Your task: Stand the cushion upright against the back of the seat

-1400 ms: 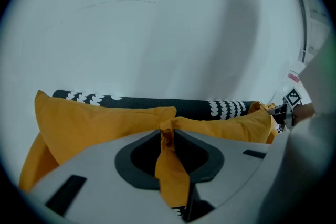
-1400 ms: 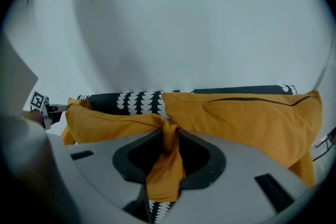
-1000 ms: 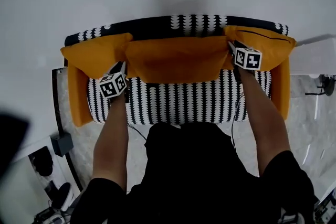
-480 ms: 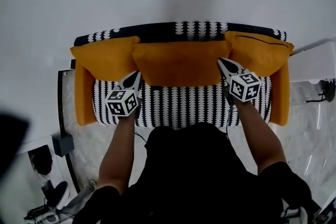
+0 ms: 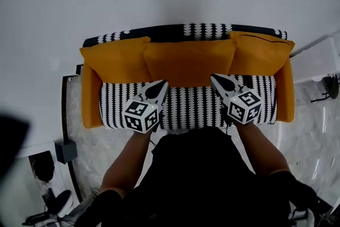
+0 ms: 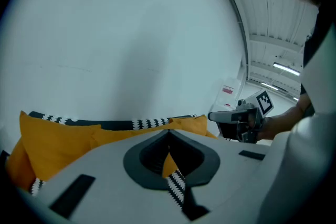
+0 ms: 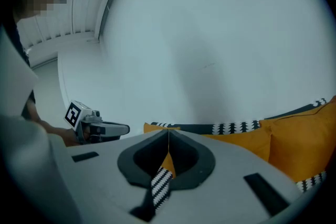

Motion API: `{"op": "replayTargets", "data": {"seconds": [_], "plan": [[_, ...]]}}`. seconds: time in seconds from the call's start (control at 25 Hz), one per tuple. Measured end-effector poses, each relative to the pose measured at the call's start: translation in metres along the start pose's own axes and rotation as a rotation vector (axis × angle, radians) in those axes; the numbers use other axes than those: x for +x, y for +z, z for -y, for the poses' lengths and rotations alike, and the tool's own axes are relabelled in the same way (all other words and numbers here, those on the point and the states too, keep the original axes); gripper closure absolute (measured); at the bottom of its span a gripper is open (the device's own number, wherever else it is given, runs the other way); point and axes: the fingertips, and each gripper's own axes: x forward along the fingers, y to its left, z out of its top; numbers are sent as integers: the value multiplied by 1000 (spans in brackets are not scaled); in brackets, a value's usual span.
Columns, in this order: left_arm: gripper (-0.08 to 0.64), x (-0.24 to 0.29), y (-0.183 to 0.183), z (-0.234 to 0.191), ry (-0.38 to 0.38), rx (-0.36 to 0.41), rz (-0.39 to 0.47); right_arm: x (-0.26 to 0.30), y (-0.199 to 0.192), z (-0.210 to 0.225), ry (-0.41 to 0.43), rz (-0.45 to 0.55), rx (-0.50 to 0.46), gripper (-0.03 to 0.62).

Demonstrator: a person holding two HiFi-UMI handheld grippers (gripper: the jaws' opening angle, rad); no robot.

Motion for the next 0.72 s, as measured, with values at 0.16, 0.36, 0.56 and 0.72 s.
{"op": "replayTargets", "data": {"seconds": [0.16,0.36,0.56,0.72], "plan": [[543,-33,-12,25,-62,7,-14,-15,-16,-45,33,-19,65,555],[543,-82,-21,45,-99,13,15,-39,-25,-100,35,32,66,557],[543,-122,-33,58,-118,39,31,-63,-43,-146,25,55,49,557],[543,-153,-46,69,-135,43,54,-84,-58,-172,-24,66,9,557]]}}
